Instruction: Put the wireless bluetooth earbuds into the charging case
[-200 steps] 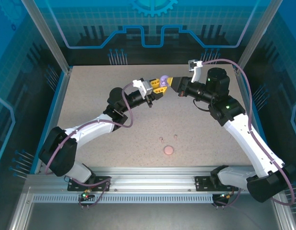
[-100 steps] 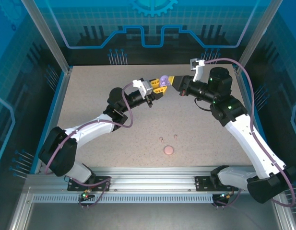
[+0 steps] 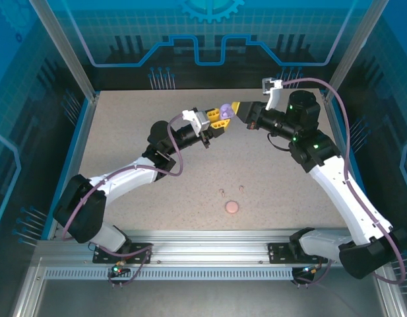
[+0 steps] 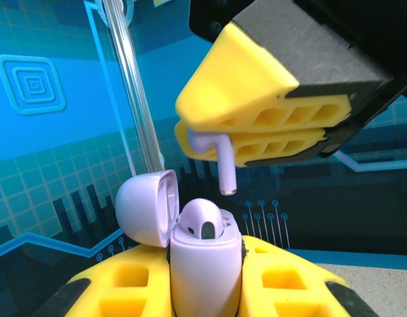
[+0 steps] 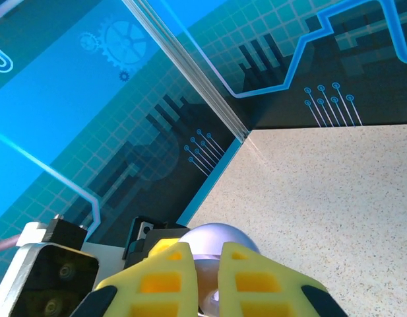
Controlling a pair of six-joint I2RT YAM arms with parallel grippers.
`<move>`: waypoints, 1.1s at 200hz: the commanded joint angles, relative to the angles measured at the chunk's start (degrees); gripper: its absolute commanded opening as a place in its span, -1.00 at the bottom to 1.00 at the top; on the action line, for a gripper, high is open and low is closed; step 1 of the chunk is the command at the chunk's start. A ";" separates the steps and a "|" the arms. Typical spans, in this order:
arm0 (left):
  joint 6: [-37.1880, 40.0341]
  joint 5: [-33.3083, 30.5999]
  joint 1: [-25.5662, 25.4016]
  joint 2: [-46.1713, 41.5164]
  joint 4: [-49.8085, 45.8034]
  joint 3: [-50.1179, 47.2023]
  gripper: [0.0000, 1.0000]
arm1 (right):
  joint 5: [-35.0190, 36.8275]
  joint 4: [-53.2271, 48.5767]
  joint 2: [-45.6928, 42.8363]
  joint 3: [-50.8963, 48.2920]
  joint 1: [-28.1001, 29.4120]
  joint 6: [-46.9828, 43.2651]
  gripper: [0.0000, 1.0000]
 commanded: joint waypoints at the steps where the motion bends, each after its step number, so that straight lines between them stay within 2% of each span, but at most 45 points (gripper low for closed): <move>1: -0.02 0.22 -0.47 0.40 2.88 0.59 -1.00 | -1.17 2.55 0.78 1.10 -0.48 0.70 -0.78; 112: -0.03 -0.64 -0.54 0.69 3.12 0.90 -1.00 | -2.01 0.16 0.61 -1.43 -0.28 -0.41 -0.81; 183: -0.85 -1.19 -0.60 0.73 3.68 0.90 -1.00 | 0.87 -0.96 -0.66 -3.75 0.31 -2.73 -0.81; 220: -1.06 -1.43 -0.56 0.91 3.65 1.16 -1.00 | 4.84 -4.60 -0.05 -2.00 2.96 -8.15 -0.81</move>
